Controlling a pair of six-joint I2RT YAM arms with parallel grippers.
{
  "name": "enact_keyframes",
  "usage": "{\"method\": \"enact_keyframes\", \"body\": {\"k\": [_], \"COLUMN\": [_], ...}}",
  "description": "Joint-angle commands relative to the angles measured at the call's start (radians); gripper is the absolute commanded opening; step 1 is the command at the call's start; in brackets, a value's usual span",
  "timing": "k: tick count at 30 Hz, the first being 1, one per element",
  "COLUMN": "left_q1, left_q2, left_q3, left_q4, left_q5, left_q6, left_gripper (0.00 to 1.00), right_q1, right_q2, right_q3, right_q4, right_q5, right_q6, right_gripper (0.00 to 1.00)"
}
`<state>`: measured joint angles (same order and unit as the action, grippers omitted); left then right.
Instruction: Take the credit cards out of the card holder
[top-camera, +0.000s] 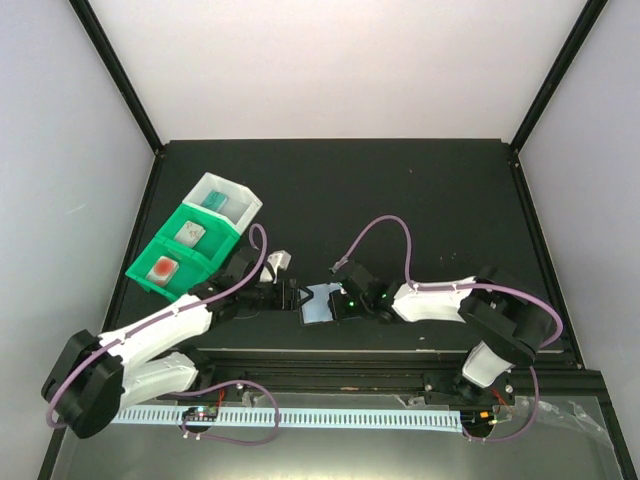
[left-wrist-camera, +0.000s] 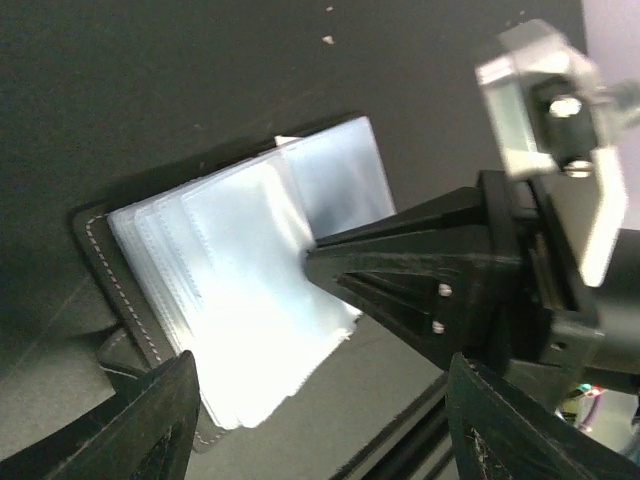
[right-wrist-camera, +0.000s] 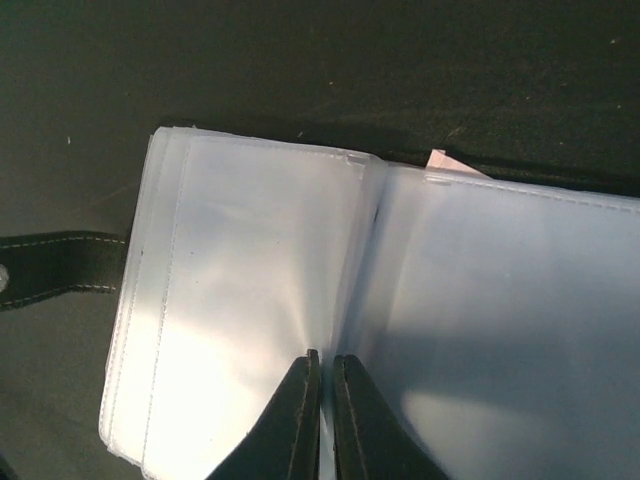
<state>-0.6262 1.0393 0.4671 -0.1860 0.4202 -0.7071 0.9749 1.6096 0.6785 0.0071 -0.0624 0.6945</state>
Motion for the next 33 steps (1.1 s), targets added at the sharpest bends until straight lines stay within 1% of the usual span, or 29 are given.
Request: {"method": "enact_keyframes", "body": {"k": [1,7,10,16,19,24,28,30,33], "left_q1": [0.022,0.039,0.041,0.041,0.041,0.041,0.041,0.041,0.041], "left_q2": [0.065,0.154,0.196,0.235,0.294,0.342,0.349,0.344,0.338], "left_q3": [0.033,0.007,0.007,0.011,0.025,0.009,0.003,-0.005,-0.006], "left_q4": [0.064,0.178,0.22,0.265,0.247,0.291,0.305,0.326,0.338], "left_q5": [-0.003,0.023,0.029,0.034,0.011,0.024,0.03,0.04,0.063], "left_q6": [0.032,0.015,0.03,0.037,0.035,0.016,0.01,0.005,0.0], "left_gripper": [0.7,0.71,0.69,0.69,0.69,0.69,0.69,0.67,0.59], "right_q1": [0.004,0.004,0.003,0.002,0.003,0.002,0.003,0.003,0.002], "right_q2": [-0.01,-0.02,-0.011,-0.005,-0.014,-0.002,-0.012,-0.017,-0.012], "right_q3": [-0.043,-0.065,-0.065,-0.056,-0.065,-0.069,-0.076,-0.083,-0.089], "right_q4": [0.058,0.089,0.093,0.087,0.093,0.103,0.107,0.116,0.128], "right_q5": [0.009,0.008,0.003,-0.002,0.004,-0.01,-0.007,-0.006,-0.015], "right_q6": [0.037,0.054,0.051,0.048,0.056,0.061,0.066,0.068,0.07], "right_gripper": [0.06,0.06,0.06,0.06,0.06,0.06,0.06,0.06,0.06]}}
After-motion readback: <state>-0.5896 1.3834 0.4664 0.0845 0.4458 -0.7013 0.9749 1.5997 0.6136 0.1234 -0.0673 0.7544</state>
